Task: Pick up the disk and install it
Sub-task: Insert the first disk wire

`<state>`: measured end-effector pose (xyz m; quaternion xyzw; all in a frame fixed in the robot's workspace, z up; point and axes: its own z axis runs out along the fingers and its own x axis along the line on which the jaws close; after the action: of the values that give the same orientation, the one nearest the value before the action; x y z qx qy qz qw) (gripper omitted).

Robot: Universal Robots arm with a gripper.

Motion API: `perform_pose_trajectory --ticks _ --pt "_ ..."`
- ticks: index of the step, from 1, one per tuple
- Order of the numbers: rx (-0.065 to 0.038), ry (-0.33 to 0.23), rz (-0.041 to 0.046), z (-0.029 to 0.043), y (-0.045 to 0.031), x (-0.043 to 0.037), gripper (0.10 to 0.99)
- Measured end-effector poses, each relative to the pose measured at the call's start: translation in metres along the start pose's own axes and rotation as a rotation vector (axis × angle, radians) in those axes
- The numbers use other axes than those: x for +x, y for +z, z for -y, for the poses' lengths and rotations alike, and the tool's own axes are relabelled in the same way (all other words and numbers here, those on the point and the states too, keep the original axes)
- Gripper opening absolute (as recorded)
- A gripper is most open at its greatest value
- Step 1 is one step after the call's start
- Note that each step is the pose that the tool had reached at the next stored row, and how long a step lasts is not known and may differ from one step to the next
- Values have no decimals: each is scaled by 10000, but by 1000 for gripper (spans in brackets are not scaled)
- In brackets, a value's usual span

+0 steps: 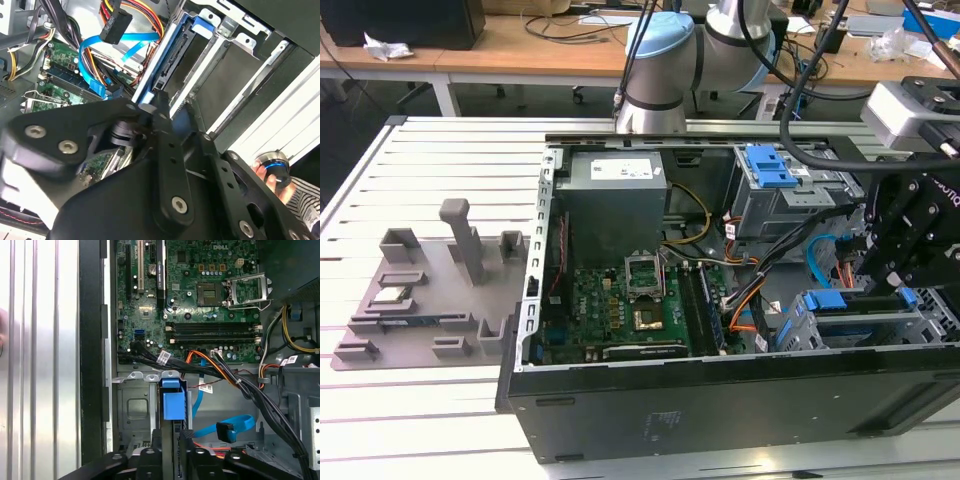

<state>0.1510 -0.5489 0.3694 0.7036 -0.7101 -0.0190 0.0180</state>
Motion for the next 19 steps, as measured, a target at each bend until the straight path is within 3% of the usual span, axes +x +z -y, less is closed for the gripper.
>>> perform_pose_trajectory --ticks 3,5,7,10,13,19 --pt "0 0 -3 29 -1 -26 302" --pt "0 1 -30 155 -1 -178 302" --pt "0 1 -29 186 2 -281 302" --pt "0 2 -33 232 4 -566 302" --pt "0 2 -45 282 25 -725 302" --pt "0 21 -203 298 114 -741 302"
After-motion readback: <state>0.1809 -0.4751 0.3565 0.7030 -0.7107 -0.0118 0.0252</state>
